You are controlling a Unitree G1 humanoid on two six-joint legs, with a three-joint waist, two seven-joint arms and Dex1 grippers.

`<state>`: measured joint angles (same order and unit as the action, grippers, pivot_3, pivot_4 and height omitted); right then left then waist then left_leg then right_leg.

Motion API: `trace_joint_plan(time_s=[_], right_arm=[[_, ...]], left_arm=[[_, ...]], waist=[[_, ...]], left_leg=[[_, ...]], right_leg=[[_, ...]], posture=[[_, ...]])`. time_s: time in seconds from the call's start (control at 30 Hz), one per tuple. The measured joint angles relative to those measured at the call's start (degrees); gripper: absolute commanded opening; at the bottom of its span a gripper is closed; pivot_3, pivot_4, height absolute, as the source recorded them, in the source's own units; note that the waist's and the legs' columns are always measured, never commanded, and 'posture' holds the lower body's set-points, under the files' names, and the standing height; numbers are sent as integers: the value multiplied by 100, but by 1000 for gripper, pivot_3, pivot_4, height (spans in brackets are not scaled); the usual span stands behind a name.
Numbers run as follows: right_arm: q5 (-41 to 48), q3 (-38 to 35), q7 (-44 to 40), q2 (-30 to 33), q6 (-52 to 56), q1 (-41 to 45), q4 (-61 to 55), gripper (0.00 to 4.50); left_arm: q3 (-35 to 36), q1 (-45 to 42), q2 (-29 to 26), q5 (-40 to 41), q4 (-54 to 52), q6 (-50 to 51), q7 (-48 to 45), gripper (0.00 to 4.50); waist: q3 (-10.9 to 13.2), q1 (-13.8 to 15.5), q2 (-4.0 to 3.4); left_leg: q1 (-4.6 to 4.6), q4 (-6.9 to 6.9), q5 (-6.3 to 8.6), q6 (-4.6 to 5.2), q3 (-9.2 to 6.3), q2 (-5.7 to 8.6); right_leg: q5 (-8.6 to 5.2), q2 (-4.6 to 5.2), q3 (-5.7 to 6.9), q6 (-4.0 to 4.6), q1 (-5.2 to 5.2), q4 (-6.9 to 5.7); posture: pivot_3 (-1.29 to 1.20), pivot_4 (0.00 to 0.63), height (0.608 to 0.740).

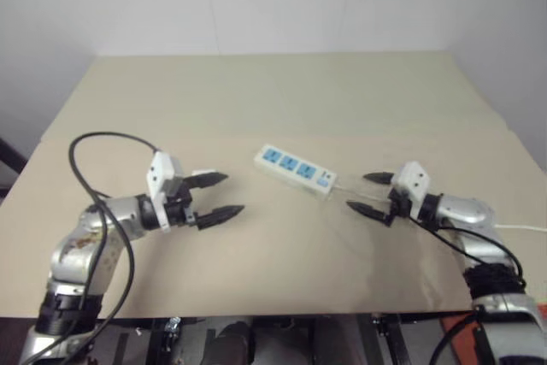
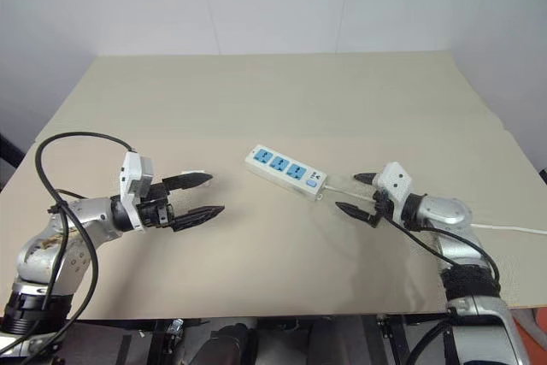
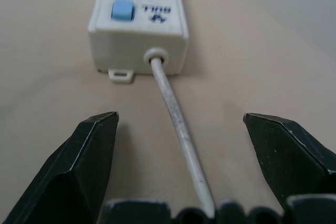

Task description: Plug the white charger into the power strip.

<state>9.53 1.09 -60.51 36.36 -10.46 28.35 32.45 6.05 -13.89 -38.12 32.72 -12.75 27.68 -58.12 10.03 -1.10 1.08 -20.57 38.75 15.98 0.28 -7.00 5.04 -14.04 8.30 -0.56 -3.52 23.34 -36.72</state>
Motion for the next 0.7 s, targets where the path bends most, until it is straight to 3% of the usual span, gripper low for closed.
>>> trace_joint_plan(time_s=[0.07,0.17,0.43,0.7], right_arm=[[-106,82,-100,-3,-147,205,263,3903],[-160,115,-269,-5,-237,356,501,2949],[-208,124,-343,-91,-405,364,562,91],[-64,40,-411,-4,-396,-273,-270,37]], left_arm=[[-1,0,-13,-40,-1,0,6,4500],[-2,8,-13,-102,-3,0,21,4500],[-2,70,-13,-110,-29,0,123,4500],[-3,43,-13,18,-21,5,-52,4500]], waist=[[0,-3,0],[-1,1,1],[-1,-1,0],[-1,15,0]], left_leg=[[1,1,0,1,6,-2],[3,1,2,3,8,-2],[3,1,3,3,10,-6],[-11,1,3,3,13,-8]], right_leg=[[1,0,-5,-2,1,0],[2,0,-7,-3,0,-1],[3,0,-10,-4,3,-2],[3,1,-13,-5,19,-4]], posture=[[0,150,740],[0,150,740],[0,150,740],[0,150,740]])
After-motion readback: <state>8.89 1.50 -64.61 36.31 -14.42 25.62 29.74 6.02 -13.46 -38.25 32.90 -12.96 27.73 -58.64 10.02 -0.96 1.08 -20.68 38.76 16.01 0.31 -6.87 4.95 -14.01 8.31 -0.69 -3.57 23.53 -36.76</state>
